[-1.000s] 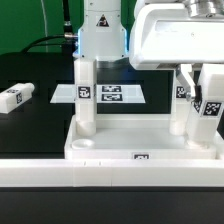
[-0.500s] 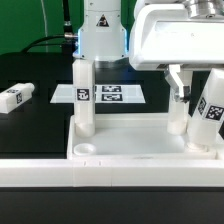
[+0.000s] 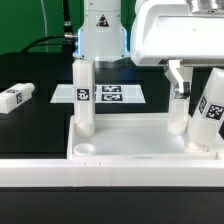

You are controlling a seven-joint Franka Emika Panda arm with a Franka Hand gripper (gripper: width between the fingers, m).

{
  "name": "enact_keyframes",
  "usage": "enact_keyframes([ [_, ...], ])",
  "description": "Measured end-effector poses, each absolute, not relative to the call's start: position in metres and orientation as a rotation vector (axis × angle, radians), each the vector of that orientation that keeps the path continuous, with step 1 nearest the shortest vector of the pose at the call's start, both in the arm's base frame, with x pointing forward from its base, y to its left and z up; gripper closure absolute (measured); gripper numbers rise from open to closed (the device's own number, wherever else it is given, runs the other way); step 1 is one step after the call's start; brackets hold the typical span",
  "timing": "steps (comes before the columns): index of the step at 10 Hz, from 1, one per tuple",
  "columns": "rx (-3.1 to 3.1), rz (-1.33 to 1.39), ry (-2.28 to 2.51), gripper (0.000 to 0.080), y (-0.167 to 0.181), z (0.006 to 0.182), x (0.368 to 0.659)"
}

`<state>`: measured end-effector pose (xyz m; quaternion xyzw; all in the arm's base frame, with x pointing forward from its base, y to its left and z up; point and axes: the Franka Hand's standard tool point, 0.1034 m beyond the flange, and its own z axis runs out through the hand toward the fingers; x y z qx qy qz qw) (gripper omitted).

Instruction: Assemble desk

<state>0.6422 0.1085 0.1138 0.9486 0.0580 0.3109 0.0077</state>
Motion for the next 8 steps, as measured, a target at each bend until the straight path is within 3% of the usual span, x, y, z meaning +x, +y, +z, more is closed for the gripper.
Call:
enact_keyframes([
  [2,2.966,0.974,0.183,0.015,0.11,0.116,0.643],
  [6,2.97,0.993,0.186,0.015,0.112,0.137,0.646],
  [8,2.983,0.954,0.187,0.015,0.113,0.134,0.645],
])
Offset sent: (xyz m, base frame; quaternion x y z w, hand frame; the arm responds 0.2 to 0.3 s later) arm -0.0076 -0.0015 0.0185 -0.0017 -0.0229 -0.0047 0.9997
